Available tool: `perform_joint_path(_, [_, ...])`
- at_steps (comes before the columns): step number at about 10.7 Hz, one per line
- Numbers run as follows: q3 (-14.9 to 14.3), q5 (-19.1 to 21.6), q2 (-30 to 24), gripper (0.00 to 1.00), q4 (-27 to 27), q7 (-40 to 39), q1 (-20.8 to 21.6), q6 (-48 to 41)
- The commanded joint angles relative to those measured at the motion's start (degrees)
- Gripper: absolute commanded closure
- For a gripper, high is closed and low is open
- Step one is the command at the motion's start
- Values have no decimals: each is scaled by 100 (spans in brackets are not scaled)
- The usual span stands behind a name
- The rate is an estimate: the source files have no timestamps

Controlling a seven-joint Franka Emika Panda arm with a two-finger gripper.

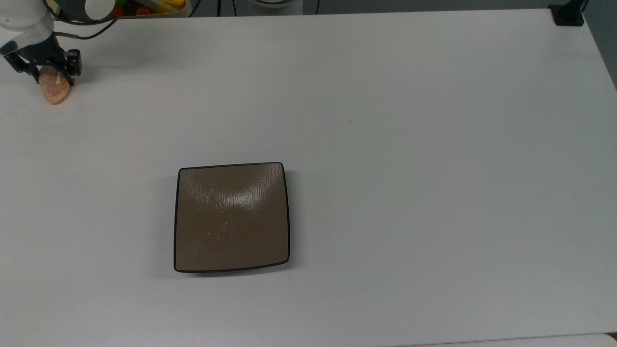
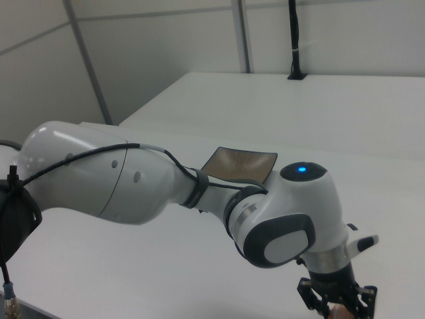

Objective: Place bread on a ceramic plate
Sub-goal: 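Close the gripper on the bread roll and lift it, then carry the held bread roll over the plate and lower it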

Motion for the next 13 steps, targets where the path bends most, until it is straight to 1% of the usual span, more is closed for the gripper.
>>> perform_joint_path(1, [-16,-82,-145,68,-106,-110,-10,85])
perform_joint_path(2, [-16,-82,-206,76,-97,-101,7,58])
perform_joint_path(4, [-16,-82,-408,76,-80,-66,69,-265])
perform_joint_path(5, [-7,-73,-601,76,-54,-13,156,-624])
perform_joint_path(6, [-7,-12,-898,76,-53,13,288,-1002])
perform_joint_path(7, [-7,23,-1197,76,-45,22,332,-1371])
perform_joint_path(8, [54,33,-1435,75,60,22,411,-1749])
perform_joint_path(9, [63,33,-1690,75,165,48,586,-2205])
perform_joint_path(10, [72,50,-2023,75,193,66,710,-2514])
perform_joint_path(11, [81,94,-2322,75,193,136,920,-2822])
perform_joint_path(12, [116,120,-2534,73,280,293,1139,-3164])
perform_joint_path(13, [316,190,-2623,73,463,434,1194,-3516])
